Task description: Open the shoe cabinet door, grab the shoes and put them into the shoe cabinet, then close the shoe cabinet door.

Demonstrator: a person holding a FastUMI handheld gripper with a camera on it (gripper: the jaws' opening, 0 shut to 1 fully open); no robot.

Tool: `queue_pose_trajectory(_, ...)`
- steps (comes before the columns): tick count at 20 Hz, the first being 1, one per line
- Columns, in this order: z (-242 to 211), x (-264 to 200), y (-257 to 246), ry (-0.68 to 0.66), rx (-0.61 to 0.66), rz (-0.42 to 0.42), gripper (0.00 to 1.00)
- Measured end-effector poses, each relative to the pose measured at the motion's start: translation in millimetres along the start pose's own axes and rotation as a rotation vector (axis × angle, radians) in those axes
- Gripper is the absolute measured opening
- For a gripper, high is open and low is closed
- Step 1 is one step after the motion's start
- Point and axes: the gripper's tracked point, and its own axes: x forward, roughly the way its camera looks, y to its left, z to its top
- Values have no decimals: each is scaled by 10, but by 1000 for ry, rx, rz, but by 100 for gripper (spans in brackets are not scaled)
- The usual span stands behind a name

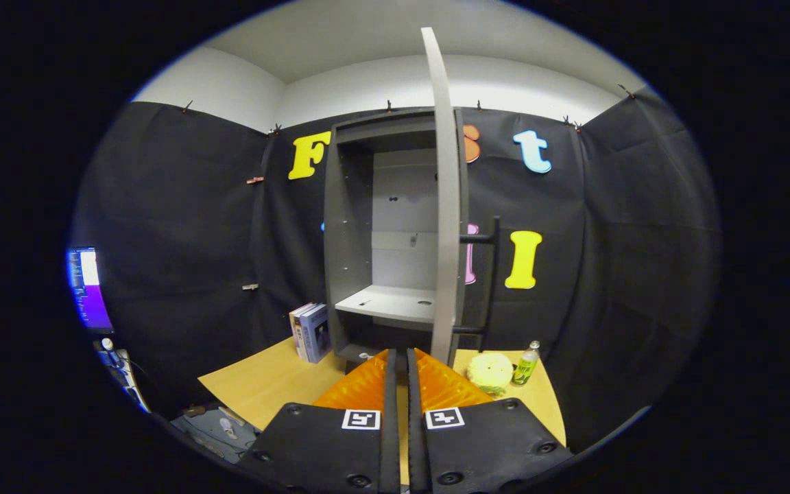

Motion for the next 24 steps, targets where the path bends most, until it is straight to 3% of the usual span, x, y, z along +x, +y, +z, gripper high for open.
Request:
queue_pose_trajectory(7,-790,507,552,216,93,54,10)
queue_pose_trajectory(14,-1801,1154,786,458,101,-87,8)
queue_pose_trajectory(24,-2944,1759,968,685,127,-178,8)
